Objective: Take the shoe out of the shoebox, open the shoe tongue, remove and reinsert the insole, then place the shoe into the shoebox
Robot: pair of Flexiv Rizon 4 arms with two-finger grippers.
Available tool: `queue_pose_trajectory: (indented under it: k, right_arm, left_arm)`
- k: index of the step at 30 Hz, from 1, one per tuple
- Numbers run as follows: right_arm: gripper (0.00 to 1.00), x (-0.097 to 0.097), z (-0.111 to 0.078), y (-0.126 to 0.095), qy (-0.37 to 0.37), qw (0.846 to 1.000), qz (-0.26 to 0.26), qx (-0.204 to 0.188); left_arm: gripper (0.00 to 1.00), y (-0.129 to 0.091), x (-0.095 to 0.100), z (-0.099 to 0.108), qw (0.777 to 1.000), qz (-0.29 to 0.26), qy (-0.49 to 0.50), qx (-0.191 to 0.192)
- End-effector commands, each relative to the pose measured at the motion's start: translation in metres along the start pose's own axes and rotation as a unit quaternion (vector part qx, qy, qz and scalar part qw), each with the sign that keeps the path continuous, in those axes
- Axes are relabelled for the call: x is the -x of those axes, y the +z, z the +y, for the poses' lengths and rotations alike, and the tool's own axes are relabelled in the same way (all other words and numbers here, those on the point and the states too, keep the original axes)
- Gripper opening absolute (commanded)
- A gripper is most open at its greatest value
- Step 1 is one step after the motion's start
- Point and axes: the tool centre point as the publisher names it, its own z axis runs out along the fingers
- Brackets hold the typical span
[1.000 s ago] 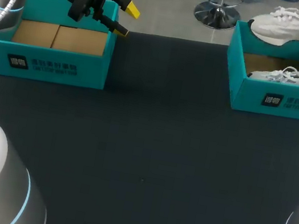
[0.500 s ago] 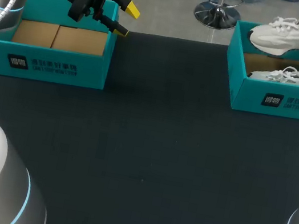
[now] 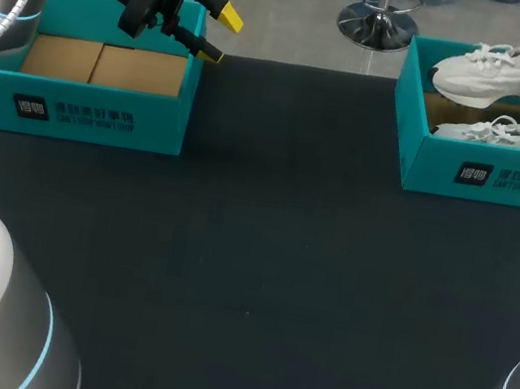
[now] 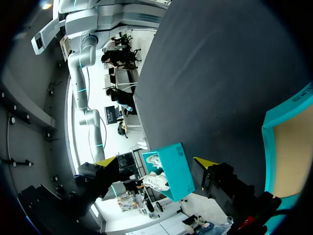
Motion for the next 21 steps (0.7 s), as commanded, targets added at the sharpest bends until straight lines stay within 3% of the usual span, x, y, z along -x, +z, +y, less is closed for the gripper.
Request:
queue_pose_trajectory:
  k: [1, 7, 8, 21]
  right_arm:
    - [0.0, 0.001, -0.001, -0.002, 0.0, 1.0, 0.0, 0.002]
    - [0.0, 0.001, -0.001, -0.002, 0.0, 1.0, 0.0, 0.002]
    - [0.0, 0.0, -0.001, 0.0, 0.01, 1.0, 0.021, 0.004]
    - [0.0, -0.006, 0.004, 0.016, 0.006, 1.0, -0.001, 0.022]
  left_arm:
    - [1.0, 0.0, 0.0, 0.0, 1.0, 0.001, 0.0, -0.001]
    - [1.0, 0.0, 0.0, 0.0, 1.0, 0.001, 0.0, -0.001]
    - [1.0, 0.0, 0.0, 0.0, 1.0, 0.001, 0.0, -0.001]
    - [1.0, 0.0, 0.0, 0.0, 1.0, 0.001, 0.0, -0.001]
